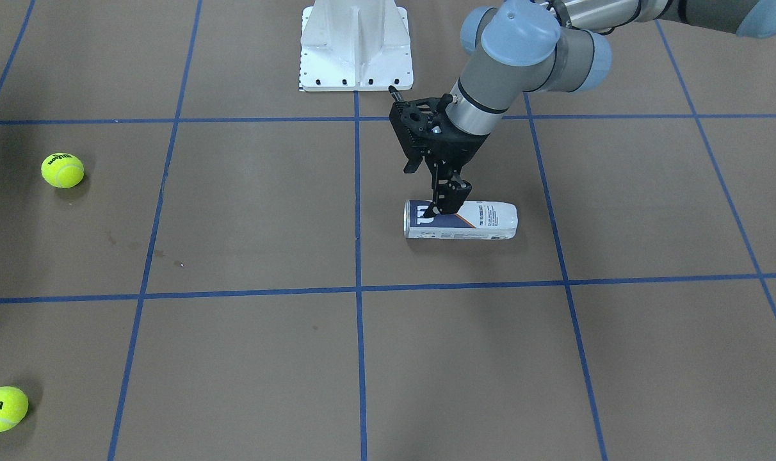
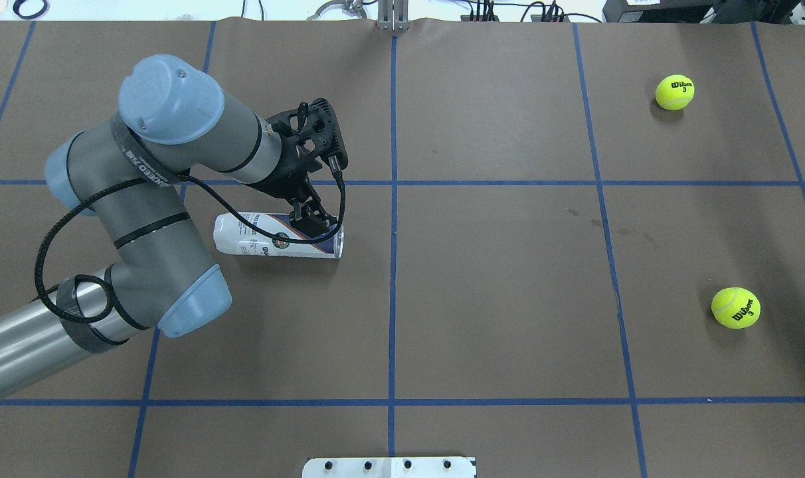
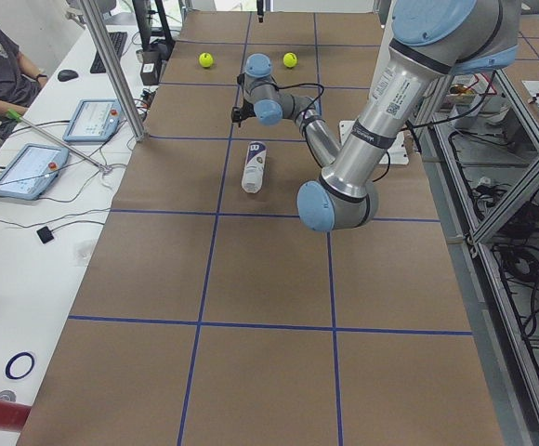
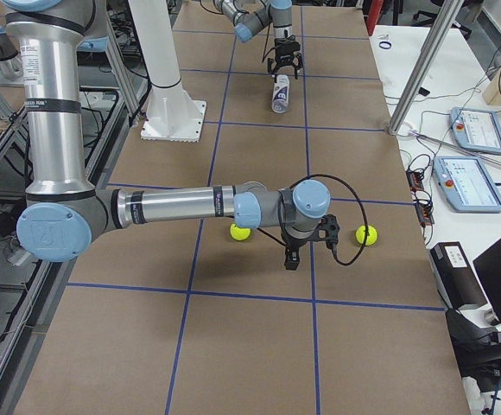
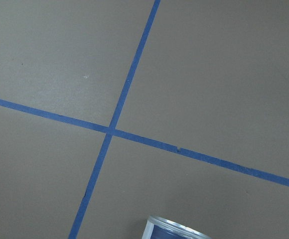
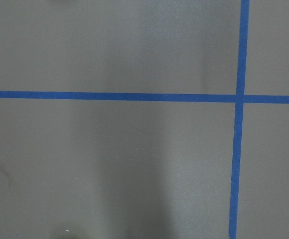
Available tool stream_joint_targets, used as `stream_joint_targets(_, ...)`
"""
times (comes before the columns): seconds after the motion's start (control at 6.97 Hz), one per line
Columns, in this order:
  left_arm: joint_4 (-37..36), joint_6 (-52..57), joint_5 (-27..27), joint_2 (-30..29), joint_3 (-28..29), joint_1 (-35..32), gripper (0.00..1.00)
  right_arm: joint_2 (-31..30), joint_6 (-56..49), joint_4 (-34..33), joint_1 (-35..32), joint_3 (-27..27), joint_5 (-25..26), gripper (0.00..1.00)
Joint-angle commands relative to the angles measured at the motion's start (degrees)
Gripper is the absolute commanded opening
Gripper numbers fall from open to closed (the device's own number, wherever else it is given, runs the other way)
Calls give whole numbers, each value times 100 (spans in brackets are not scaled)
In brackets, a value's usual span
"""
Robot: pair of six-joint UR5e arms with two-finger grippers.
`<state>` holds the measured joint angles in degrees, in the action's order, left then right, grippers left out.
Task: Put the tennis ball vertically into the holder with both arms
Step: 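Move the left gripper down over the open end of the white can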
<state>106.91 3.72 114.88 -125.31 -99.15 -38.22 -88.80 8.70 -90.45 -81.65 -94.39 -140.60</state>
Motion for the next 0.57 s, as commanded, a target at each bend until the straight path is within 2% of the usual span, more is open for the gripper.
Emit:
stream_joint_targets(0.0,-266,259,-79,-46,19,183,100,-6,9,1,0,17,-73,99)
stream_joint_targets(0.14,-389,1088,-88,-46,28,174,100,-6,0,-7,0,43,-82,99)
stream_joint_targets(0.43,-540,1727,-735,-55,36,445,100,-6,44,1,0,69,-152,99)
